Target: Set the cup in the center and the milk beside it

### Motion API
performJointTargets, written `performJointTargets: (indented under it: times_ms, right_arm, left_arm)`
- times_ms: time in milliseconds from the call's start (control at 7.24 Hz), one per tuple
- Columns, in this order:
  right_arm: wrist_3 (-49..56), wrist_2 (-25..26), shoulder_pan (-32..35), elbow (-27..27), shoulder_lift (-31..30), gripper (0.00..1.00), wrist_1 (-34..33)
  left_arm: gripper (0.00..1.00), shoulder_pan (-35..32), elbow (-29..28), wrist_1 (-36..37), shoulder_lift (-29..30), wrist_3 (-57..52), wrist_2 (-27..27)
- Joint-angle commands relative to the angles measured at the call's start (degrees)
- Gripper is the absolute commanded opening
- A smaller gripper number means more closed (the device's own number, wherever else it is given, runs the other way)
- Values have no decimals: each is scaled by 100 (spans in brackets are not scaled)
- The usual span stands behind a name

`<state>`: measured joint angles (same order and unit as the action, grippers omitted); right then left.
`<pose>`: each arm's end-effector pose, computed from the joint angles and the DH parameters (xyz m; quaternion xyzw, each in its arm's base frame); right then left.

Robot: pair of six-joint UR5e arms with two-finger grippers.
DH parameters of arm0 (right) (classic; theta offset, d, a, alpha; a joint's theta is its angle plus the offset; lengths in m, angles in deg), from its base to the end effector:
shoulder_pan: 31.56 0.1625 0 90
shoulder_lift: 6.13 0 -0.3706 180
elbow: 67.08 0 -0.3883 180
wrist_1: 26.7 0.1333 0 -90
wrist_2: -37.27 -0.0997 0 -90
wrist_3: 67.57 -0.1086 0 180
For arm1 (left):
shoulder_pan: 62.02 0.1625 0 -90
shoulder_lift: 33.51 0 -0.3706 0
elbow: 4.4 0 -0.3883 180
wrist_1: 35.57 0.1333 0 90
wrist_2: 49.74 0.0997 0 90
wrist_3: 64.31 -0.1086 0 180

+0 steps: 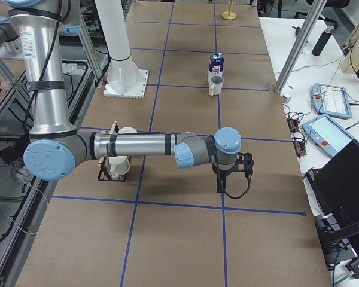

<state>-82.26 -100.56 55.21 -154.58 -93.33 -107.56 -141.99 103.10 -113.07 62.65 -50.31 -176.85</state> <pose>0.0236 -0.5189 0.5862 0.0114 -0.4108 0.0578 0.9098 0.0221 -0.5140 0.4408 0.0242 0.3290 -0.0018 0.9440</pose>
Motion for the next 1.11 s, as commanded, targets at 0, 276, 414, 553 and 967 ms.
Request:
performJointTargets:
  times_ms: [0, 276, 414, 553, 967]
  right_arm:
    - [133, -24, 252, -48, -218, 100, -264]
    - [133, 63, 271, -476, -184, 100, -1093]
    - [133, 73, 262, -679, -166, 100, -1386]
    - [115, 81, 262, -698, -192, 100, -1406]
    - [106, 125, 262, -629, -210, 100, -1389]
  left_arm:
    - [99, -480, -525, -289, -325, -72, -33]
    - [99, -921, -764, -240, -378, -1103, -399]
    - [99, -1001, -1018, -248, -387, -1335, -698]
    - [99, -1011, -1281, -405, -456, -1468, -710]
    - [99, -1002, -1688, -862, -457, -1487, -736]
